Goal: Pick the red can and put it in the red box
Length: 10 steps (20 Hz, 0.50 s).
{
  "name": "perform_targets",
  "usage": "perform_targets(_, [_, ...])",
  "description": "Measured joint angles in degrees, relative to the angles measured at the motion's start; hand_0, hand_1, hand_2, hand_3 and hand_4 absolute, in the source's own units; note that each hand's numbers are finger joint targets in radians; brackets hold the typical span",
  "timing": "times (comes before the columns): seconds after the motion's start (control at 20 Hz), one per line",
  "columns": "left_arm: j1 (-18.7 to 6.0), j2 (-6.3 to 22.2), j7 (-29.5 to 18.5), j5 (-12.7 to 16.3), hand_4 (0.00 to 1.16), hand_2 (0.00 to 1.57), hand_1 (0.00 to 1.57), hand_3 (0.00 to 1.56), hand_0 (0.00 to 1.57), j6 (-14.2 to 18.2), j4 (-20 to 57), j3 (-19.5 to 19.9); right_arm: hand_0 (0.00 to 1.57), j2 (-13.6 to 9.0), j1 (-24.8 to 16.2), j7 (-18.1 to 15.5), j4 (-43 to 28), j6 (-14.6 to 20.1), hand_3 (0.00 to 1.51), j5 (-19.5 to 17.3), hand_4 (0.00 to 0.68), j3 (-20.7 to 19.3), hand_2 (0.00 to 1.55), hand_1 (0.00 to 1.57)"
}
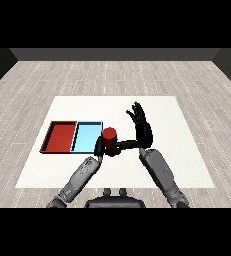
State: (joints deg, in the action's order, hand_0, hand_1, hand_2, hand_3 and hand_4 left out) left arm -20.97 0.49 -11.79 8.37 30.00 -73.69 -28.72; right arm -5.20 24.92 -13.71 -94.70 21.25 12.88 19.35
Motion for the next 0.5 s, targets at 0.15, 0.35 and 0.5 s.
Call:
perform_targets(0.15, [0.8, 0.9, -0.1, -0.4, 1.13, 1.57, 1.57, 1.46, 1.57, -0.9, -0.8, 1.7, 0.00, -1.1, -2.0, 0.7, -4.0, 0.2, 0.00, -0.5, 0.000, -2.2, 0.00, 0.00])
perform_targets(0.35, [1.7, 3.1, 1.4, -1.3, 1.14, 1.57, 1.57, 1.47, 1.57, -1.7, -3.9, 3.6, 0.00, -3.8, -6.5, 1.4, -8.4, -1.2, 0.00, 1.3, 0.000, -6.7, 0.00, 0.00])
perform_targets(0.5, [1.9, 5.6, 3.8, -2.7, 1.12, 1.57, 1.57, 1.46, 1.57, -1.5, -7.1, 5.0, 0.00, -5.5, -9.6, 0.0, -8.4, -3.9, 0.00, 3.5, 0.000, -10.4, 0.00, 0.00])
